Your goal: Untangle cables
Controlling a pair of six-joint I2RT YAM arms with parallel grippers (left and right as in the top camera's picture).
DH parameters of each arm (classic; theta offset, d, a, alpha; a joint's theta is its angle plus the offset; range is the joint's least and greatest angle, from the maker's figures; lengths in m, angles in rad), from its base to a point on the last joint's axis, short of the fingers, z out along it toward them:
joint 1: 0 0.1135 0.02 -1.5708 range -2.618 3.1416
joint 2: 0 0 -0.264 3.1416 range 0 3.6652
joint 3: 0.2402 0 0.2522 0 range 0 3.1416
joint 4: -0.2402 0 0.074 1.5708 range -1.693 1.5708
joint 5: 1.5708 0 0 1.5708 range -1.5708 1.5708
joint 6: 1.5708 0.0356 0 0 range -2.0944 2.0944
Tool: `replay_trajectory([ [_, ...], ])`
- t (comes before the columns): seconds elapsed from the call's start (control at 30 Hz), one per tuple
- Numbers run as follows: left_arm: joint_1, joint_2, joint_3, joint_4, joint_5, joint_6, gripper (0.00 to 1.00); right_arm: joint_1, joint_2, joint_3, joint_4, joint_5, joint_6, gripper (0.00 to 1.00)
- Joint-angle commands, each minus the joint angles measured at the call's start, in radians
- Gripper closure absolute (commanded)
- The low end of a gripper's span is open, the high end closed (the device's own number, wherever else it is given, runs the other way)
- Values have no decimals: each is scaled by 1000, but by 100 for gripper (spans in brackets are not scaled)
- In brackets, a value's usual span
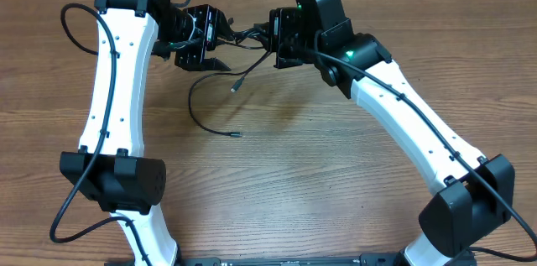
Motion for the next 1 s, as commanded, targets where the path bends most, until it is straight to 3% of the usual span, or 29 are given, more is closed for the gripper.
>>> replay_trajectory([
  [0.0, -7, -23, 8, 14, -28, -39, 42, 35, -21, 11, 0, -10, 6, 96],
  [0.27, -8, -23, 8, 39, -103, -112, 50, 55, -21, 11, -2, -22, 6, 96],
  [0.7, -27, -23, 8, 39, -110, -112, 48, 63, -21, 11, 52, -26, 29, 96],
  [0.87, -27, -23, 8, 40, -110, -120, 57, 63, -21, 11, 48, -26, 28, 96],
  [0.97, -27, -23, 8, 42, -109, -127, 57, 63, -21, 11, 12, -25, 27, 96],
])
